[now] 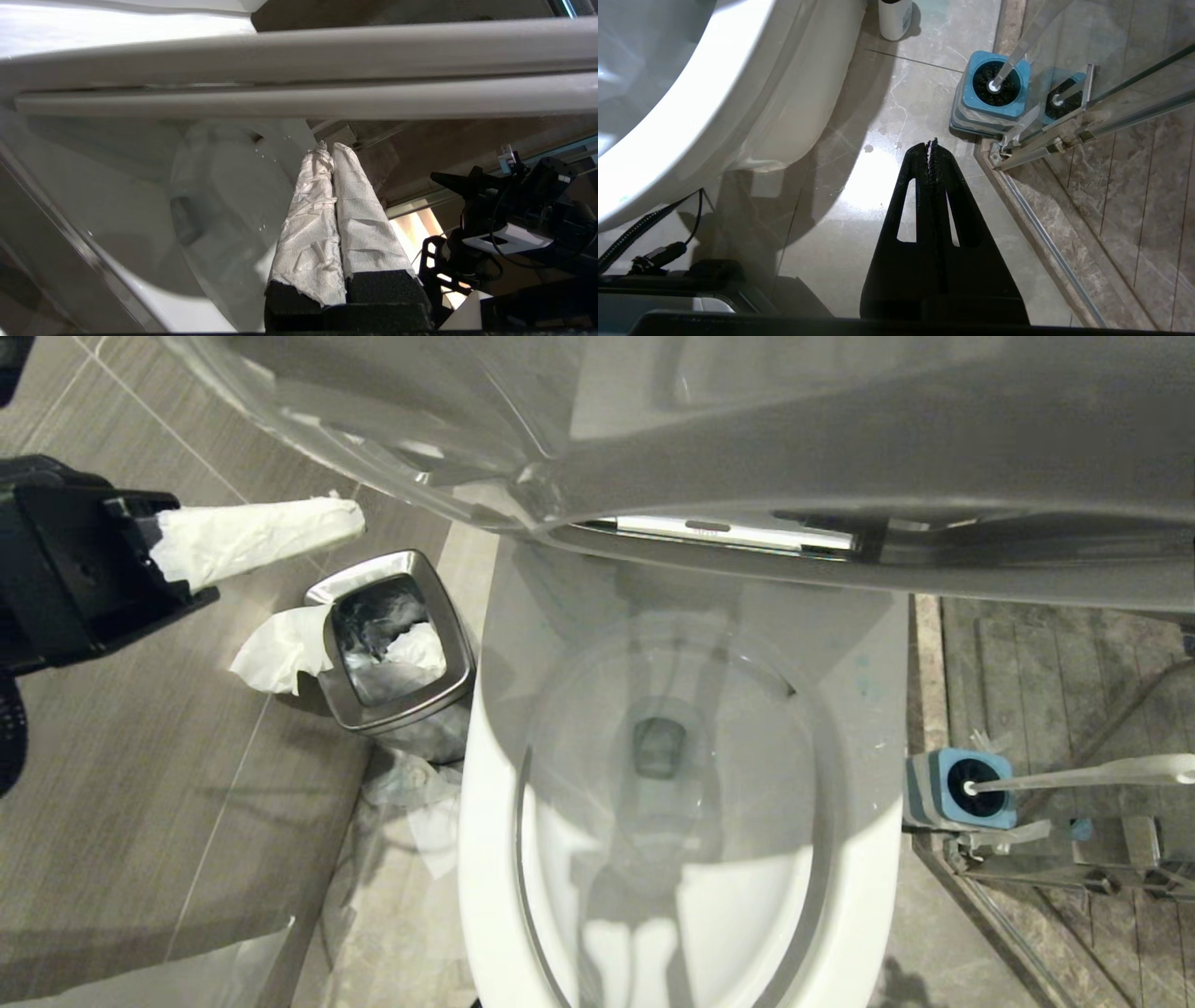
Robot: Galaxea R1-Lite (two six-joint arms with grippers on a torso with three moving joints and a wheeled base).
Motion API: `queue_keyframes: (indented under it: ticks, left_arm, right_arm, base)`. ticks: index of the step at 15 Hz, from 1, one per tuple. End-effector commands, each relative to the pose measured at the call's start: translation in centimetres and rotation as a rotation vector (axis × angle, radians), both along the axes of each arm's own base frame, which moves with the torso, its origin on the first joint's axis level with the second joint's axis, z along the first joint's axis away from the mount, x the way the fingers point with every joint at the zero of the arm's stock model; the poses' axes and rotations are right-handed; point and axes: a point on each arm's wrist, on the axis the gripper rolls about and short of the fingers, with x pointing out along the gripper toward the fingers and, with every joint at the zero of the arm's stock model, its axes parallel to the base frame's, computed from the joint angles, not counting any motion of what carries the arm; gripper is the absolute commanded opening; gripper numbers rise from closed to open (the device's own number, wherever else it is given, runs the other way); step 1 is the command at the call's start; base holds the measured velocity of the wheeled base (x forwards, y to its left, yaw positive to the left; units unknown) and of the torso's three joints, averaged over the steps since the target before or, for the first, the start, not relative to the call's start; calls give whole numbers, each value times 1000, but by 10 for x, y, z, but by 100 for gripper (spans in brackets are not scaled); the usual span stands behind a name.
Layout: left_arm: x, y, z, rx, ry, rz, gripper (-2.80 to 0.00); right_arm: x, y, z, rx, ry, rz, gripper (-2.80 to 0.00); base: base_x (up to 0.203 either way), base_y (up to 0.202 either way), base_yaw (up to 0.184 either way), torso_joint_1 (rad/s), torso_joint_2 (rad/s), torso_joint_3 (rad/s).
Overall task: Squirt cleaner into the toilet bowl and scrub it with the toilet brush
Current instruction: Close the toilet lid
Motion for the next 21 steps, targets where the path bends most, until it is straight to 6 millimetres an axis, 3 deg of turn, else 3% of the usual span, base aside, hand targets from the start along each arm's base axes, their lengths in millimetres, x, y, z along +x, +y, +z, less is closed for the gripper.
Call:
queue_keyframes:
  ticks: [1,15,21]
  left_arm:
    - [-3,1,-3,1,6,-4,-280]
    - [-19,-17,10,-16,-34,-135,-280]
    - [-17,-18,21,-27,-71,-131,-280]
  right_arm:
    - [0,0,0,0,0,1,-280]
    - [0,0,0,0,0,1,-280]
    - [0,0,0,0,0,0,-280]
  base:
    - [0,0,0,0,0,0]
    - [0,0,0,0,0,0]
    - [0,0,0,0,0,0]
